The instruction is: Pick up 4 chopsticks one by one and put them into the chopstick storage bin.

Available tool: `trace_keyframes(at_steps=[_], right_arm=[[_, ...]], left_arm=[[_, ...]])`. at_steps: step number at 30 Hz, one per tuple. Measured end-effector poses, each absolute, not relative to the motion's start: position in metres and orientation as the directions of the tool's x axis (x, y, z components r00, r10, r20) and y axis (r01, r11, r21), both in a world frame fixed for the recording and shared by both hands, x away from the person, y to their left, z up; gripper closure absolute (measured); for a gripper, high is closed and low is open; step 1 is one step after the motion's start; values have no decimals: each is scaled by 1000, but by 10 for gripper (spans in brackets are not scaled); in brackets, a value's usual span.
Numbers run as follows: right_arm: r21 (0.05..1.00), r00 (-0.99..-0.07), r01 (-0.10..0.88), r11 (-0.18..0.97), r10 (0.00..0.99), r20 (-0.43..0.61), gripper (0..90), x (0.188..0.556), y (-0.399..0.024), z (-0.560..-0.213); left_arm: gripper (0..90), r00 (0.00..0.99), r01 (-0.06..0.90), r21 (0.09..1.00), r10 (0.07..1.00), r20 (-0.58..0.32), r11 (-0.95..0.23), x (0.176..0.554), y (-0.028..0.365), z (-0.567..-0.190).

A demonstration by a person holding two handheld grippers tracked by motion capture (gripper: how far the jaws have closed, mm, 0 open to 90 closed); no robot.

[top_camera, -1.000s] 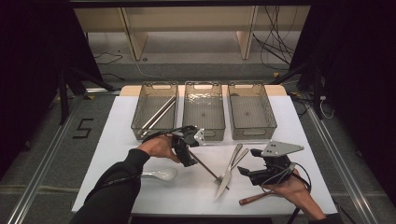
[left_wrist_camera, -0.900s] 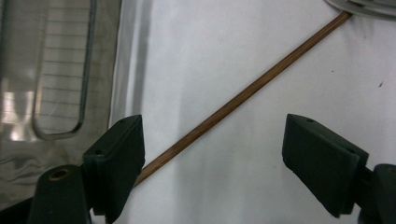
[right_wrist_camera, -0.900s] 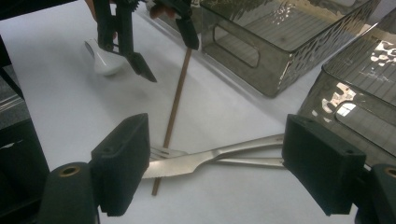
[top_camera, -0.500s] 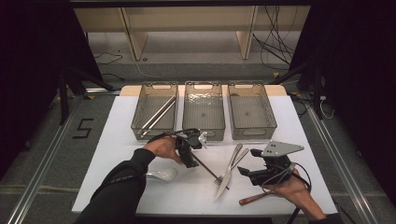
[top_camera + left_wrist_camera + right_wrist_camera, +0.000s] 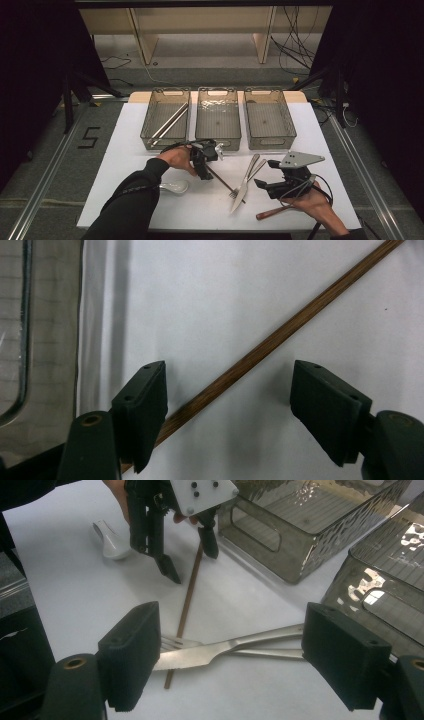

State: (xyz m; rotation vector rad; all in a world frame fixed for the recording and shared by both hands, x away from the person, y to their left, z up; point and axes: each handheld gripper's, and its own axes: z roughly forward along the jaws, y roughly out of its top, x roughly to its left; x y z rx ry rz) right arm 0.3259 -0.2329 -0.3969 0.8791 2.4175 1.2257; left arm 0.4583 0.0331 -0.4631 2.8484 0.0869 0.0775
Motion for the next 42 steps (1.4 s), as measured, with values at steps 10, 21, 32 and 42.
trace_keyframes(at_steps=[10, 21, 32, 42], right_arm=[[804, -771, 390, 450, 637, 17, 247, 326, -233, -397], [803, -770, 390, 451, 638, 16, 247, 326, -233, -397], [801, -771, 390, 454, 637, 14, 248, 326, -233, -397], [800, -772, 390, 456, 636, 14, 248, 326, -233, -397]], left_arm=[[414, 996, 79, 248, 84, 10, -966, 457, 33, -461], [632, 1000, 3, 186, 7, 17, -983, 445, 37, -458], [746, 994, -111, 165, -107, 29, -980, 431, 50, -457], [796, 980, -197, 143, -195, 30, -970, 423, 54, -457]])
